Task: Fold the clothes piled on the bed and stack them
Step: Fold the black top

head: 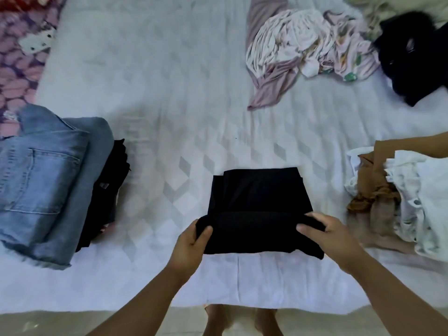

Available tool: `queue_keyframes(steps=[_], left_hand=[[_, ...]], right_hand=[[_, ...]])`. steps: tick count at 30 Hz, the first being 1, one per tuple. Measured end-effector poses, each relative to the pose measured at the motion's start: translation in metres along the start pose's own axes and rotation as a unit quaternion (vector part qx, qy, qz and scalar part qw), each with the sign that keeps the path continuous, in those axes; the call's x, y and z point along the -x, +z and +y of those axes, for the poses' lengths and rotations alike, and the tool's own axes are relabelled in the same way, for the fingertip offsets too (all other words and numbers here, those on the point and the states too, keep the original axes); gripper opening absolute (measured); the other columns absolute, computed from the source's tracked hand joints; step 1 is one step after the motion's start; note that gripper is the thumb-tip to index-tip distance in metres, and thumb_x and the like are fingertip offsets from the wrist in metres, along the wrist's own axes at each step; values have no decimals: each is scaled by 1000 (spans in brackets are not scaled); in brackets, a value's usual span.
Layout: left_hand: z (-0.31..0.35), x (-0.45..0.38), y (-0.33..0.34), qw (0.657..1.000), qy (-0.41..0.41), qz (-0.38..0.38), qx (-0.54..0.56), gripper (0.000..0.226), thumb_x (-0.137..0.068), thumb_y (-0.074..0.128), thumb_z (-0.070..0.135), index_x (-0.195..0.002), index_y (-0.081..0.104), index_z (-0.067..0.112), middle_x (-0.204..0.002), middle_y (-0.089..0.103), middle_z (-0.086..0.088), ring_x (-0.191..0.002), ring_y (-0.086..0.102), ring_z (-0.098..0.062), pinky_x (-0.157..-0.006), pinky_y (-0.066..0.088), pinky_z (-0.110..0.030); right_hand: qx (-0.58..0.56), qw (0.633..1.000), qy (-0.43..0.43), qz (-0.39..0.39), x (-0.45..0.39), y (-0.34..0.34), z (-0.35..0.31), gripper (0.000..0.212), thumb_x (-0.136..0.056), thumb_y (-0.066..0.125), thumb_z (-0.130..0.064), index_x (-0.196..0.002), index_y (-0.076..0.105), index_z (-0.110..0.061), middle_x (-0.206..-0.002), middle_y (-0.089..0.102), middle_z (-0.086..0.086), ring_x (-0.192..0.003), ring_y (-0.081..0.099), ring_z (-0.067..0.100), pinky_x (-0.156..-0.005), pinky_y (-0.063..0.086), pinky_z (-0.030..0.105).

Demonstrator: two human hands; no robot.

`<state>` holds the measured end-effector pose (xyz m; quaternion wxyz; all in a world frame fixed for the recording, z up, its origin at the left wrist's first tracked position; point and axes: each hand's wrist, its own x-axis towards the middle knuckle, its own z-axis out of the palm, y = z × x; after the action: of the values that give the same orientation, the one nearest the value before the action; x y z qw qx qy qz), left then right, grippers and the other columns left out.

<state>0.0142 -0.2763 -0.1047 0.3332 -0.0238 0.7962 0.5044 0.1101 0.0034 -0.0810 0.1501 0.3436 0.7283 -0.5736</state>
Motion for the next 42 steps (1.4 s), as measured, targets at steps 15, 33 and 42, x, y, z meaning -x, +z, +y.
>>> queue_keyframes(steps=[15,33,42], left_hand=[[5,-110,27,989,-47,111,-86,44,-92,54,42,-131,49,23,-116,59,7,-107,56,-15,-96,48,-33],[17,-77,33,983,-163,86,8,16,-85,66,29,-96,56,23,-91,63,4,-91,63,-19,-84,55,-35],[70,4,-76,968,-21,210,136,16,-87,66,20,-96,59,32,-92,67,12,-88,65,-5,-77,54,-24]], right_hand=[[151,967,9,207,-90,27,6,83,-84,65,-45,-149,23,-14,-150,33,6,-138,32,23,-112,31,42],[46,987,115,107,-76,58,-11,9,-82,70,-19,-89,65,-21,-85,68,-2,-81,65,20,-79,56,41],[109,984,-81,115,-30,114,-139,7,-86,65,-21,-89,67,-15,-81,68,-3,-79,64,17,-74,55,35]])
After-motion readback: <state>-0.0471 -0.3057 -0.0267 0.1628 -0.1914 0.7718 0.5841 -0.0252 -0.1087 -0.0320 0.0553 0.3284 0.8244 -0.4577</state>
